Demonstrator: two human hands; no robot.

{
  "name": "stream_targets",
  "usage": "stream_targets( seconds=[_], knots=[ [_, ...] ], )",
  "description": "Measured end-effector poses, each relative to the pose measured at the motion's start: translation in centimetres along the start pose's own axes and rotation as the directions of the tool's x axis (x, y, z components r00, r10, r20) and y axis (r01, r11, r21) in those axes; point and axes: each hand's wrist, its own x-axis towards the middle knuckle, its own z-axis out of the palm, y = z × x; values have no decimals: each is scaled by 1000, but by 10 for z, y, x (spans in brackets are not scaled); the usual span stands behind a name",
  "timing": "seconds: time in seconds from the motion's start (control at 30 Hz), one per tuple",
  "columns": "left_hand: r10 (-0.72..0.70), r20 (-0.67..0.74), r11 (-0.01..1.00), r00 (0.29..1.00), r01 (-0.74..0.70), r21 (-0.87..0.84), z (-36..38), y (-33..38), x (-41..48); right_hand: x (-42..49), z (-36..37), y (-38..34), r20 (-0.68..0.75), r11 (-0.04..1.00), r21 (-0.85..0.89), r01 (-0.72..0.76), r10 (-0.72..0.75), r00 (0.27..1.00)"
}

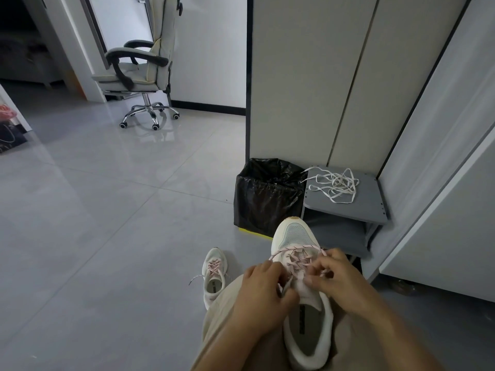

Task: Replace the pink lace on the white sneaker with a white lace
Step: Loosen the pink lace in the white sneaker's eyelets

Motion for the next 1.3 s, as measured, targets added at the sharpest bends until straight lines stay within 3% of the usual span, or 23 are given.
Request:
stream_targets(
  seconds=[0.07, 0.17, 0.23, 0.27, 0.3, 0.33, 0.4, 0.47, 0.53, 0.57, 0.7, 0.8, 0.87, 0.9, 0.97, 1.03, 1.13, 1.23, 1.3],
  knots=[
    [73, -27, 996, 997, -71, 53, 5, -5, 0, -4, 1, 10, -26, 948, 318, -26, 36, 999],
    [101, -63, 995, 993, -102, -8, 6, -10, -1, -9, 0, 14, -82, 674, 738, -24, 126, 989],
    [112, -68, 992, 991, -116, -53, 5, -12, -2, -9, -2, 20, -152, 524, 851, 27, 196, 969],
    [112, -69, 991, 991, -117, -71, 5, -12, -2, -9, -3, 21, -176, 505, 862, 42, 220, 959],
    [109, -76, 989, 991, -116, -89, 5, -13, -2, -8, -4, 20, -218, 564, 825, 39, 254, 942],
    [109, -85, 988, 990, -117, -103, 6, -15, -3, -9, -4, 20, -297, 716, 698, 20, 264, 918],
    [128, -90, 985, 988, -137, -102, 7, -16, -3, -9, -2, 23, -481, 955, 294, 40, 112, 870],
    [151, -90, 983, 984, -159, -89, 8, -16, -3, -13, 4, 19, -574, 983, -74, 170, -181, 798],
    [161, -90, 982, 983, -169, -87, 8, -15, -2, -12, 13, 13, -471, 887, -383, 259, -429, 771],
    [167, -91, 981, 982, -175, -81, 9, -15, -2, -10, 15, 11, -398, 843, -463, 274, -474, 785],
    [166, -98, 983, 981, -173, -66, 9, -17, -2, 0, 12, 8, -348, 845, -459, 275, -455, 819],
    [161, -123, 983, 979, -170, -67, 9, -18, -3, -6, 3, 13, -519, 990, 3, 141, -119, 846],
    [159, -129, 983, 979, -169, -73, 8, -18, -3, -11, -8, 19, -552, 950, 310, 34, 151, 820],
    [161, -135, 982, 978, -172, -74, 9, -19, -3, -11, -13, 22, -515, 929, 369, -20, 222, 828],
    [158, -149, 982, 976, -171, -83, 10, -19, -3, -9, -13, 23, -445, 955, 290, -66, 195, 874],
    [169, -158, 979, 973, -184, -87, 11, -18, -2, -10, -6, 17, -471, 998, 44, 47, -21, 882],
    [197, -166, 975, 966, -211, -74, 13, -17, -1, -7, 5, 15, -338, 941, -302, 153, -256, 906],
    [199, -163, 974, 966, -213, -73, 12, -17, -2, -3, 8, 6, -263, 943, -302, 140, -223, 939],
    [177, -151, 977, 973, -193, -96, 10, -18, -3, -2, 7, 5, -281, 971, -193, 142, -193, 940]
  ],
)
